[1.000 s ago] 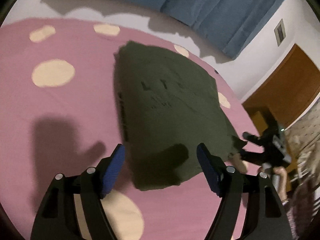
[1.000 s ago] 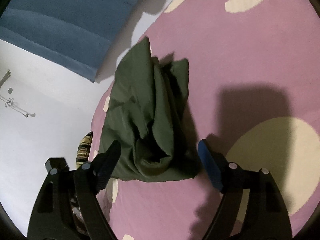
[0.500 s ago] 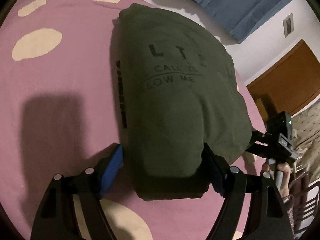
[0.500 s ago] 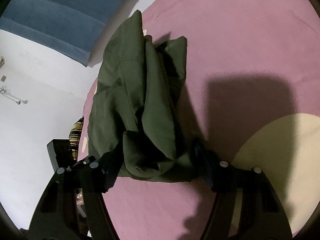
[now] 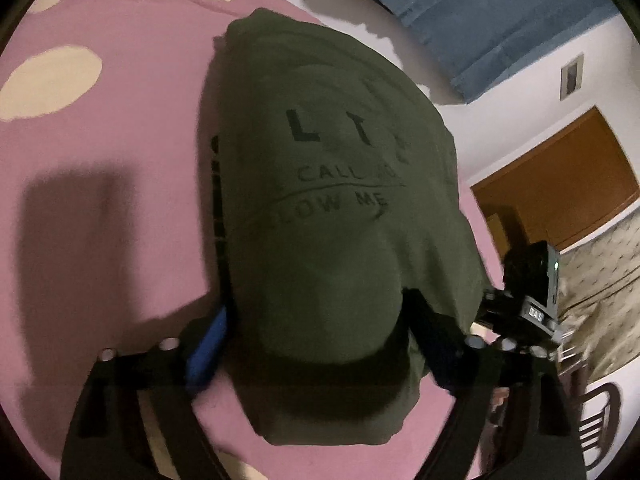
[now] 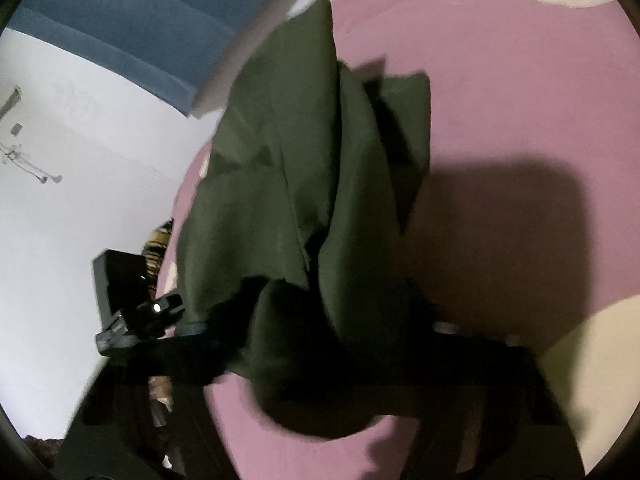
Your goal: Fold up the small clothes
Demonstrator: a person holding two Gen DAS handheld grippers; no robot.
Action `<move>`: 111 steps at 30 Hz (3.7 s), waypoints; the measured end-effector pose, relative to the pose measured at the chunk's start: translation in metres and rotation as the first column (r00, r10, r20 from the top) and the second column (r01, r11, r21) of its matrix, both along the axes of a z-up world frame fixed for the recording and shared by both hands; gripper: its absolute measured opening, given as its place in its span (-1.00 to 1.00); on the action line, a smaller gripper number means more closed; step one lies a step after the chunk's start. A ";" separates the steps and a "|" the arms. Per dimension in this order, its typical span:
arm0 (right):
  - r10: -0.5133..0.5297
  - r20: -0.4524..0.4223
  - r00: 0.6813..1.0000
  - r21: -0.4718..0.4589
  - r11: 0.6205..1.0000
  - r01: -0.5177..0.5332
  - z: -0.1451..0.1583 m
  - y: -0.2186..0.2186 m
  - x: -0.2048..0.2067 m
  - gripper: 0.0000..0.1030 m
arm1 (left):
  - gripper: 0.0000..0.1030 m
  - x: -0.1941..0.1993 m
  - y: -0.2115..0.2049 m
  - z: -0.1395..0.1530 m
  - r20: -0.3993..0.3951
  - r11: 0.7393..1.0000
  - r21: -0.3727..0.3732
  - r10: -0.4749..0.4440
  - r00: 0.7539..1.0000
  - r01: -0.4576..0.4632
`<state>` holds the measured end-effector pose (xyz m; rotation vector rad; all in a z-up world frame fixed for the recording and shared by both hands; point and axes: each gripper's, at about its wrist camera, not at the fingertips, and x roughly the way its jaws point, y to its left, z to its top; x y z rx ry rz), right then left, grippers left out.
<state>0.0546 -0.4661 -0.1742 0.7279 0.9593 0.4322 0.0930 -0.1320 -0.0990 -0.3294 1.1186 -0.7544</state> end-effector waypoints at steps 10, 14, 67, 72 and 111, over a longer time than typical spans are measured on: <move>-0.022 0.031 0.999 0.044 0.999 0.021 0.005 -0.002 -0.006 -0.49 | 0.01 -0.009 0.005 0.022 0.075 0.997 0.080 0.005 0.997 -0.011; -0.017 0.039 0.999 0.037 0.999 0.016 0.006 -0.003 -0.007 -0.51 | -0.01 -0.016 0.004 0.029 0.081 0.996 0.088 0.009 0.997 -0.016; -0.061 0.116 0.991 0.272 0.962 0.027 -0.029 -0.062 -0.014 0.62 | 0.57 -0.054 0.042 0.047 0.172 0.999 -0.043 -0.006 0.985 0.014; -0.119 0.107 0.987 0.259 0.962 0.088 -0.030 -0.082 -0.021 0.68 | 0.59 -0.045 0.061 0.043 0.129 0.997 -0.070 0.021 0.991 -0.012; 0.098 -0.033 0.995 0.132 0.987 -0.092 -0.034 -0.054 0.150 0.38 | 0.68 0.099 0.022 0.004 -0.073 0.991 -0.116 -0.071 0.995 0.063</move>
